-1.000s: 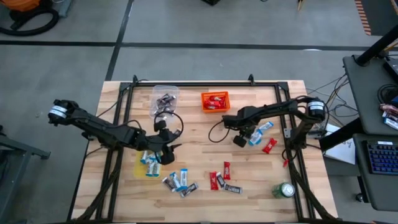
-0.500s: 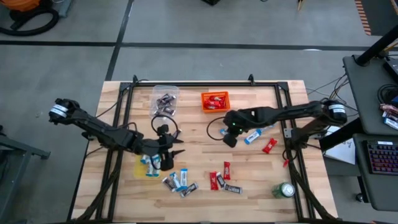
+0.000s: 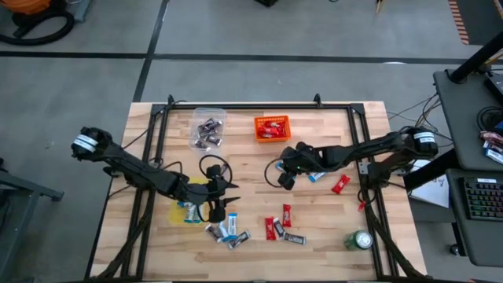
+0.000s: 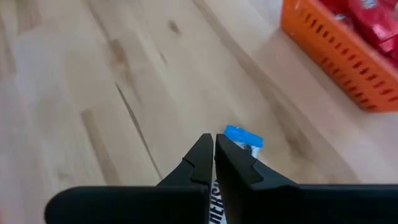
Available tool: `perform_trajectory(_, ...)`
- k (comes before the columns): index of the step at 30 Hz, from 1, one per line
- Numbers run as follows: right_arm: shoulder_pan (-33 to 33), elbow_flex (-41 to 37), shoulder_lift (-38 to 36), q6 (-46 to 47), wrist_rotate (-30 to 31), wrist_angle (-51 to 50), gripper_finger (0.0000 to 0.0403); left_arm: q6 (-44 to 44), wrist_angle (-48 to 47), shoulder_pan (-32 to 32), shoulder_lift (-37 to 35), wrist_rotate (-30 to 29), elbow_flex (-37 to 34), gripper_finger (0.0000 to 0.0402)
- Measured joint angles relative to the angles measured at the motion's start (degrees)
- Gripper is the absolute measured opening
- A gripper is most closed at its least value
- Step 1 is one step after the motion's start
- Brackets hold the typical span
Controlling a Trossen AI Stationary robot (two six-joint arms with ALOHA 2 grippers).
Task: Sort candy
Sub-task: Put the middle right white candy into the yellow bin
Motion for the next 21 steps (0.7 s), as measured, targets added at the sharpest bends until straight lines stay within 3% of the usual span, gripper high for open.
perform_trajectory(5, 3.11, -7.65, 0.88, -2.06, 2.60, 11.27, 0.0009, -0.02, 1.50, -1.16, 0.62, 0.00, 0.02, 0.0166)
perform_trajectory(13, 9.74, -22.06, 1.12, -5.92, 15.51, 33.72, 0.0009, 0.46, 1.64, -2.62, 0.34, 0.00, 0.02, 0.0166)
perform_trajectory(17, 9.99, -23.39, 1.10, -4.64, 16.30, 35.37, 0.0022, 0.46, 1.64, -2.62, 0.34, -0.02, 0.02, 0.0166)
perform_trajectory(21, 9.99, -23.39, 1.10, -4.00, 16.30, 35.36, 0.0068, 0.47, 2.12, -2.62, 0.34, -0.07, 0.02, 0.0166)
